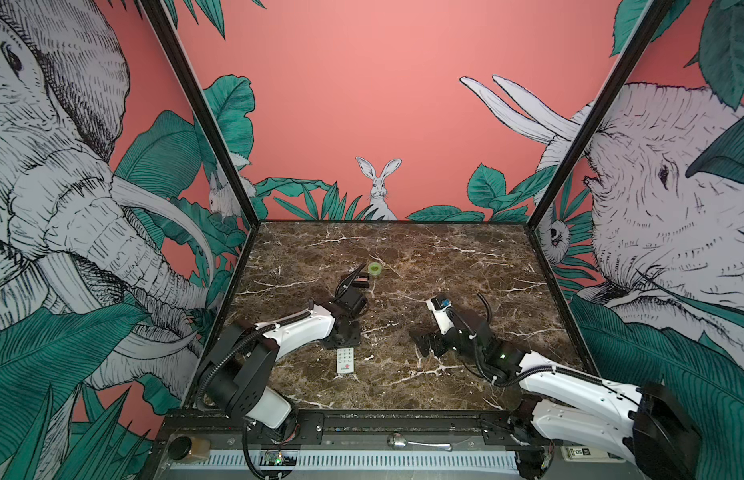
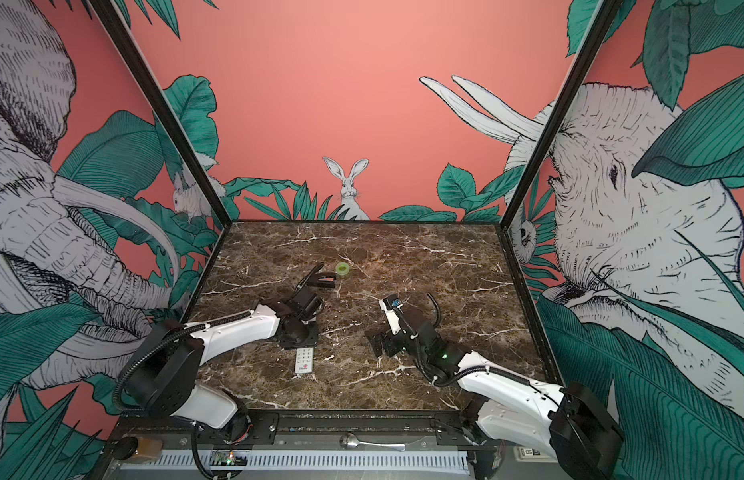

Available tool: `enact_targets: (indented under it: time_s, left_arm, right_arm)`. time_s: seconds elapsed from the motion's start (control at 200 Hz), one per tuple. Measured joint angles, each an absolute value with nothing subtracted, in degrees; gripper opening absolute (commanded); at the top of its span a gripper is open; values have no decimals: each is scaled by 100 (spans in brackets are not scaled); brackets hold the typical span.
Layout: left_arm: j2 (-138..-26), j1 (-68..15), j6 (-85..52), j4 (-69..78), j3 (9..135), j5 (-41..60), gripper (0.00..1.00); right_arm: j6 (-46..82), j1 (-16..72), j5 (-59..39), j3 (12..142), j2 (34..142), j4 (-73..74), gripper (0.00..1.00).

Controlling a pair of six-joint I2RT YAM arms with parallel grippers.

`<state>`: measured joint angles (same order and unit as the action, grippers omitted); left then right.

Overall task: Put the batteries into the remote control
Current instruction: 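Lower the remote onto the table and open the left gripper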

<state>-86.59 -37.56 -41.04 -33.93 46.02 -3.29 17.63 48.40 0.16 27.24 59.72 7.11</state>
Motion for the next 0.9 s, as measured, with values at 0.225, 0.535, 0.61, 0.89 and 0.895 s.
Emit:
enact_targets:
  time_s: [0.225,0.535,0.61,0.89,0.895]
  left_arm:
    - [-8718,-3785,-4150,-3398,4626,-381,32]
    - [-8737,-3785,-4246,-3395,4668,-392,42]
    - [-8737,-3785,-4254,-3393,4668,-392,45]
    - [-8737,-3785,-4268,-3389,4668,-390,53]
    - [-8737,-3785,-4268,-3389,4668,-390,54]
  right_arm:
    - [1778,4794,-27,2727,5979,757,100]
    - [1787,4757,-91,2718,5972,854,100]
    - [1789,4755,-93,2659,5946,884,100]
    - [1822,4755,-93,2532,5804,873,99]
    - [1822,4755,-93,2532,5800,875,99]
